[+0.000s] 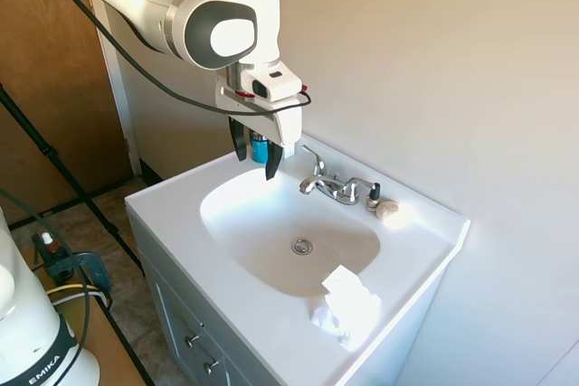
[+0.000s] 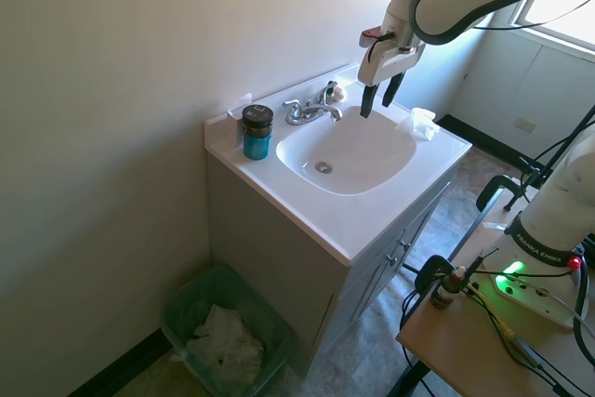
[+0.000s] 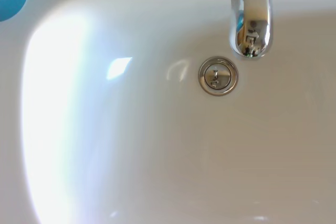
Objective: Throw the tissue in the trash bin
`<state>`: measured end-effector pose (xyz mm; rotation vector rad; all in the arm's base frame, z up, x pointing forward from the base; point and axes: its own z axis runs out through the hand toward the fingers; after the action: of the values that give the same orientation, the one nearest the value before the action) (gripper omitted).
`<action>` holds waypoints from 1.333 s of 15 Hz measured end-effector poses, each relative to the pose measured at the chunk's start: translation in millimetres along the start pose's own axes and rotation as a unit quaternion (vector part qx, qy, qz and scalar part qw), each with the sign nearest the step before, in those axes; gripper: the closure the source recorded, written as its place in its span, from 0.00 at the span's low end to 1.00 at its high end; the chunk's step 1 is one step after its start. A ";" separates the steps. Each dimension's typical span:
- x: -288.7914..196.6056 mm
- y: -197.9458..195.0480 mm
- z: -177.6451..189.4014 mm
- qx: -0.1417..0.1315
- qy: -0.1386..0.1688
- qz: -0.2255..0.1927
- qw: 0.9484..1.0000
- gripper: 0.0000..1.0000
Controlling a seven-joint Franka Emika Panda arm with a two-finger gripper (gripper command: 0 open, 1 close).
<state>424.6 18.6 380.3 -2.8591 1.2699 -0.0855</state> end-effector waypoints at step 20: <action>173.3 171.1 95.2 -0.043 0.005 0.126 0.991 0.00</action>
<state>419.0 -225.8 287.5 -2.7397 1.6636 -0.0440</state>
